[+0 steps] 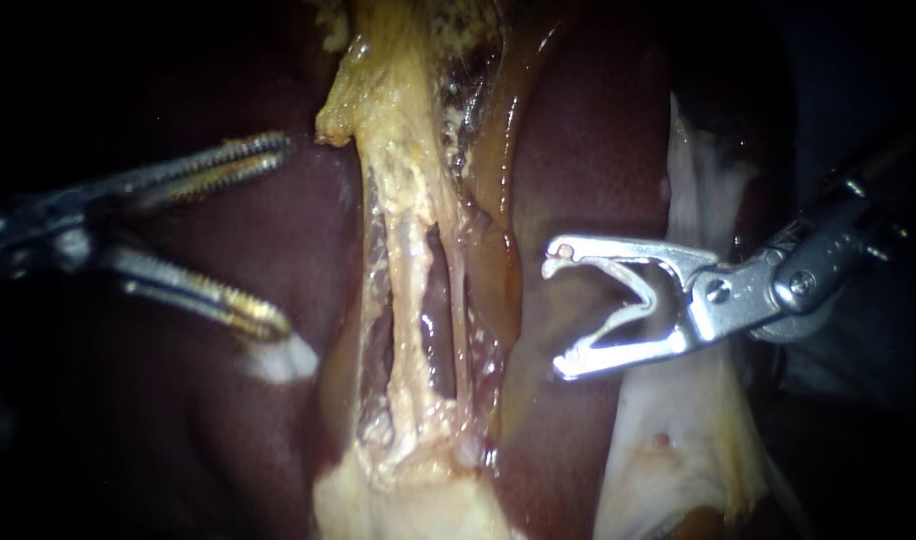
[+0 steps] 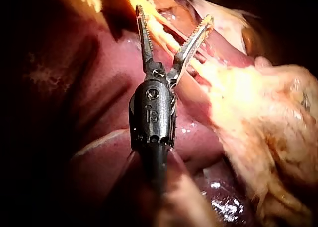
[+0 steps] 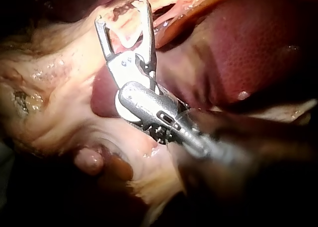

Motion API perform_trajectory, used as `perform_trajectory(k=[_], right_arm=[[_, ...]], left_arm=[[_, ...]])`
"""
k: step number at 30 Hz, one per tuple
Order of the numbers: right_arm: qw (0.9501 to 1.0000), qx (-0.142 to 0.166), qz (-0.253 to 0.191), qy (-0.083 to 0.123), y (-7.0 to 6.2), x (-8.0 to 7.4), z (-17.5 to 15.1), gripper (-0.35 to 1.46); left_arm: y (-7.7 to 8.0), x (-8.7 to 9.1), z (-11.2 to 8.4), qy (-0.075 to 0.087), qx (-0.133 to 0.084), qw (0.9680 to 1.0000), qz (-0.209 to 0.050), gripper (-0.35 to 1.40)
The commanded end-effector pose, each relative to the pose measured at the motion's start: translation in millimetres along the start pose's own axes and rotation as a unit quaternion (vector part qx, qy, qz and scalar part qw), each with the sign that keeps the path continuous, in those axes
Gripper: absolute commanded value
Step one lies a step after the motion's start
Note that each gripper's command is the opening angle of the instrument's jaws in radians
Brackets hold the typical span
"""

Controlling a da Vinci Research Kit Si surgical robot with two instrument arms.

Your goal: Grabbing gallbladder

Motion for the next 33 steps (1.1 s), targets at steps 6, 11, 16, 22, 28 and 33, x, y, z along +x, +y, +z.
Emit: perform_trajectory(k=[6,11,16,22,28,33], right_arm=[[1.0000,0.000,0.000,0.000,0.0,0.0,0.1,0.60],[1.0000,0.000,0.000,0.000,0.0,0.0,0.1,0.60],[1.0000,0.000,0.000,0.000,0.0,0.0,0.1,0.60],[1.0000,0.000,0.000,0.000,-0.1,0.0,0.1,0.60],[1.0000,0.000,0.000,0.000,-0.1,0.1,0.1,0.60],[1.0000,0.000,0.000,0.000,-0.1,0.1,0.1,0.60]], left_arm=[[2.3,-0.4,1.7,-0.004,-0.044,0.9970,-0.063,0.83],[3.6,1.3,3.6,0.015,-0.053,0.9950,-0.083,0.81],[4.1,3.4,5.5,0.030,-0.055,0.9929,-0.101,0.78],[4.4,4.6,7.1,0.039,-0.054,0.9921,-0.106,0.68],[5.0,4.5,7.6,0.039,-0.055,0.9913,-0.113,0.41],[5.8,3.9,7.5,0.039,-0.055,0.9892,-0.130,0.05]])
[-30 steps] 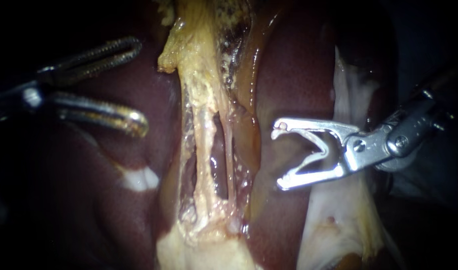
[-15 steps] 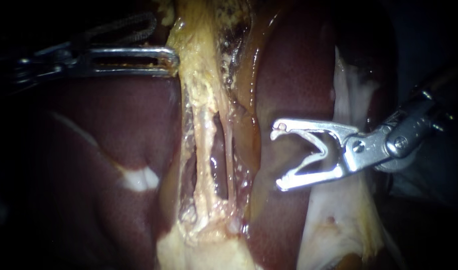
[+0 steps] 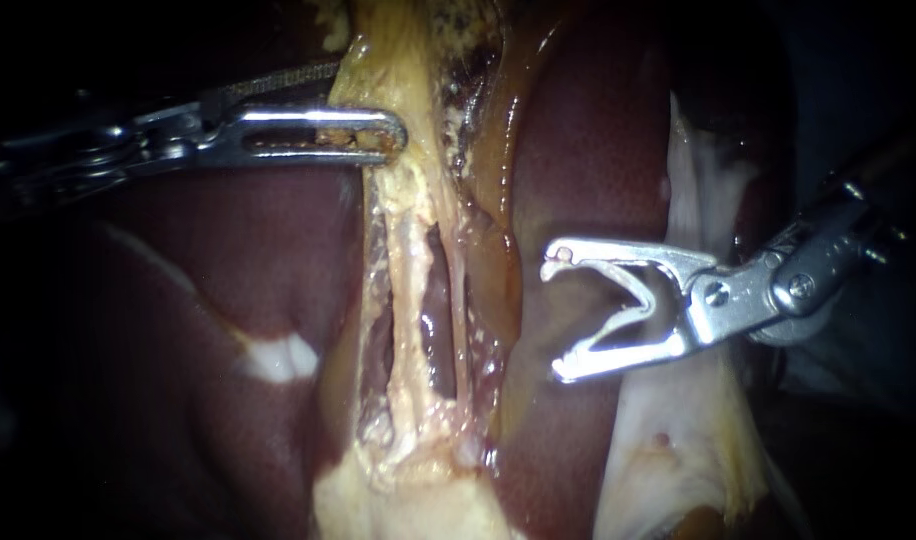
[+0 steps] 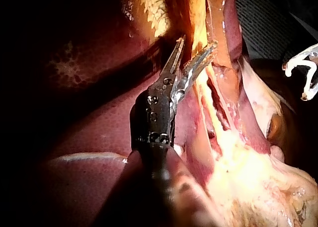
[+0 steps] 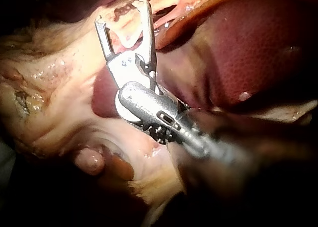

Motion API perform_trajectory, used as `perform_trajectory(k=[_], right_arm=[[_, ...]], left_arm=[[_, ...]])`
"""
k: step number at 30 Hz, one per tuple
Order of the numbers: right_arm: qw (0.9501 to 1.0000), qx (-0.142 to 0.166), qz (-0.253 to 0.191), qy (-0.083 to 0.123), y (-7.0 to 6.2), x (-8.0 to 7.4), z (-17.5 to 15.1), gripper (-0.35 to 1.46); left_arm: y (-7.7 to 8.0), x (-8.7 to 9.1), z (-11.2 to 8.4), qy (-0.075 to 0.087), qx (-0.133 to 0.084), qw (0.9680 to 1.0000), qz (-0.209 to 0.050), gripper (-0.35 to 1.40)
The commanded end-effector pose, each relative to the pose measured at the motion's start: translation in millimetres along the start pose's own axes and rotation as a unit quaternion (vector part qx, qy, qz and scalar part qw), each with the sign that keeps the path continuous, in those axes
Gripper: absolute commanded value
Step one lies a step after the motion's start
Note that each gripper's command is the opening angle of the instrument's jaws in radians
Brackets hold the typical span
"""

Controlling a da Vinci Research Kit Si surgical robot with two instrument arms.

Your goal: Grabbing gallbladder

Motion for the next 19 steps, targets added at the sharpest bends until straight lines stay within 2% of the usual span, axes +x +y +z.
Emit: perform_trajectory(k=[1,3,11,19], right_arm=[[1.0000,0.000,0.000,0.000,0.0,0.0,0.0,0.60],[1.0000,0.000,0.000,0.000,0.0,0.0,0.0,0.60],[1.0000,0.000,0.000,0.000,0.0,0.0,-0.1,0.60],[1.0000,0.000,0.000,0.000,0.0,0.0,-0.1,0.60]], left_arm=[[0.0,-0.2,-0.1,0.000,0.000,1.0000,-0.002,-0.05],[0.3,-0.4,-0.2,0.003,0.000,1.0000,-0.008,-0.35],[0.5,-0.1,-0.8,0.031,-0.011,0.9992,-0.022,-0.35],[0.4,0.1,-0.8,0.033,-0.013,0.9991,-0.021,-0.35]])
